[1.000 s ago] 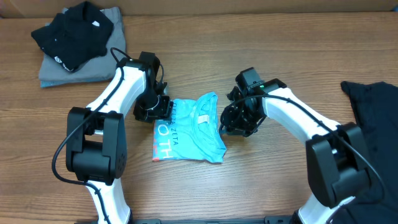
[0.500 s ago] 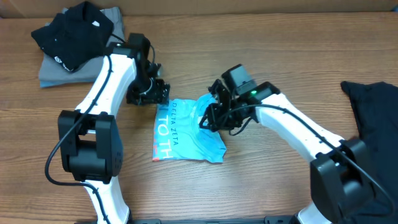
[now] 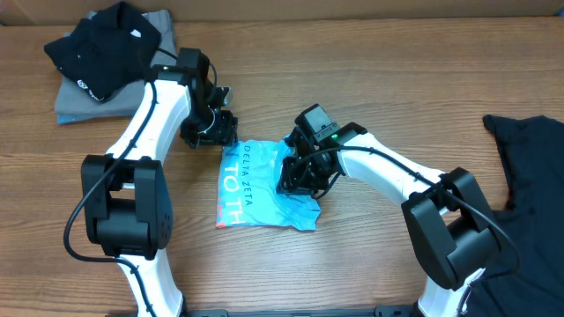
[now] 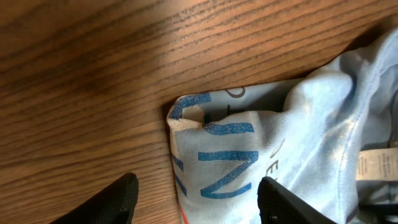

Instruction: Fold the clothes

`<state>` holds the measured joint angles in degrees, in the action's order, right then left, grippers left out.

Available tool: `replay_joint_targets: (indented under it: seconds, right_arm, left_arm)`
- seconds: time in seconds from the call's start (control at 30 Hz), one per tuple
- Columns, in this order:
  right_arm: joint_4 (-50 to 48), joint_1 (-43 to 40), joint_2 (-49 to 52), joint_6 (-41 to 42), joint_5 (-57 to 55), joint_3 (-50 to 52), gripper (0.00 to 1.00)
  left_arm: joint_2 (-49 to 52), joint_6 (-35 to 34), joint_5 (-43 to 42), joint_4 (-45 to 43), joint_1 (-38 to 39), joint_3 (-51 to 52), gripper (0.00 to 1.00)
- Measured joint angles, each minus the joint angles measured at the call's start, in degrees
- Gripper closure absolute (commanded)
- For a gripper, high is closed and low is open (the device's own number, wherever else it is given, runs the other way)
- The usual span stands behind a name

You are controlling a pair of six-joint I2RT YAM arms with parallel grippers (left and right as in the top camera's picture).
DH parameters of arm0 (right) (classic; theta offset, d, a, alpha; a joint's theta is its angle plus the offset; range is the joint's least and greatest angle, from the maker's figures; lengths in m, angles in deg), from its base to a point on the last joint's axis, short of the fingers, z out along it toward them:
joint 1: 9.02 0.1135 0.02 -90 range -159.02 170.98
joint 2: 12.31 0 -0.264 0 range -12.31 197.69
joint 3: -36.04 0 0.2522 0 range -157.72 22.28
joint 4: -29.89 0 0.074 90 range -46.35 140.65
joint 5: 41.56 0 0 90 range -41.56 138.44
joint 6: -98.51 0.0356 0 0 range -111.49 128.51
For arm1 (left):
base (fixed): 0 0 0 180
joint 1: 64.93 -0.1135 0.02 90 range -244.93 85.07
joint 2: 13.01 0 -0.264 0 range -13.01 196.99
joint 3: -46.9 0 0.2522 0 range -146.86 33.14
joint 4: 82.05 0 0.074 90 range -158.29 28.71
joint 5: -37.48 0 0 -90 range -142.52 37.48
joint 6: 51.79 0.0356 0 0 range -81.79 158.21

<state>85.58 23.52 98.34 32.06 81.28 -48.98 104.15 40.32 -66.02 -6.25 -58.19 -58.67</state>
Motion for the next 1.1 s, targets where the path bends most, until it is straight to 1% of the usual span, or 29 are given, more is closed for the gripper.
replay_joint_targets:
  seconds: [0.03,0.3,0.33,0.4,0.47,0.53,0.57,0.6,0.63,0.73,0.8,0.87,0.97,1.0,1.1]
  right_arm:
    - [0.26,0.11,0.00,0.00,0.52,-0.02,0.96]
    - [1.81,-0.61,-0.13,0.33,2.36,-0.02,0.96]
    - [2.45,-1.11,-0.39,0.37,2.27,-0.02,0.96]
    - [4.15,-2.25,-1.22,0.31,1.86,-0.02,0.96]
    - [6.64,-3.32,-2.23,0.42,1.05,-0.07,0.96]
    - [9.05,-4.13,-2.86,0.37,0.52,-0.09,0.96]
    - [9.94,-4.44,-3.04,0.44,0.24,-0.09,0.94]
    - [11.04,-4.70,-3.08,0.39,0.02,-0.09,0.83]
    - [11.85,-4.74,-3.08,0.74,-0.20,-0.09,0.76]
    - [13.62,-4.37,-3.08,0.31,-0.28,-0.11,0.62]
    - [14.45,-3.82,-3.08,0.31,-0.37,-0.11,0.46]
    - [15.21,-2.99,-3.08,-0.20,-0.96,-0.15,0.44]
    - [15.56,-1.57,-3.08,-0.98,-3.65,-0.15,0.50]
    - [15.34,-1.14,-3.08,-1.14,-4.83,-0.15,0.54]
    - [13.64,-0.04,-3.08,-2.12,-6.99,-0.15,0.56]
  left_arm:
    - [0.00,0.00,-0.02,-0.35,0.02,0.46,0.35]
    - [0.00,0.02,-0.24,-1.03,0.00,3.13,0.35]
    - [0.00,0.02,-0.24,-1.07,0.02,3.13,0.32]
    - [0.00,0.17,-0.24,-1.20,0.00,3.13,0.25]
    - [0.00,0.33,-0.37,-1.70,0.00,3.15,0.22]
    - [0.00,0.37,-0.44,-2.49,0.00,3.15,0.22]
    - [0.00,0.44,-0.46,-3.02,0.00,3.17,0.22]
    - [0.00,0.44,-0.55,-3.56,0.02,3.17,0.25]
    - [0.00,0.44,-0.79,-4.22,0.00,3.17,0.28]
    - [0.00,0.66,-1.75,-6.40,0.00,3.17,0.37]
    - [0.00,0.90,-2.40,-7.43,0.00,3.17,0.41]
    - [0.00,1.03,-2.84,-7.82,0.00,3.19,0.44]
    - [0.02,1.07,-3.28,-7.98,0.02,3.19,0.47]
    - [0.09,1.07,-3.41,-8.02,0.02,3.19,0.48]
    - [0.57,1.07,-3.52,-8.04,0.02,3.19,0.49]
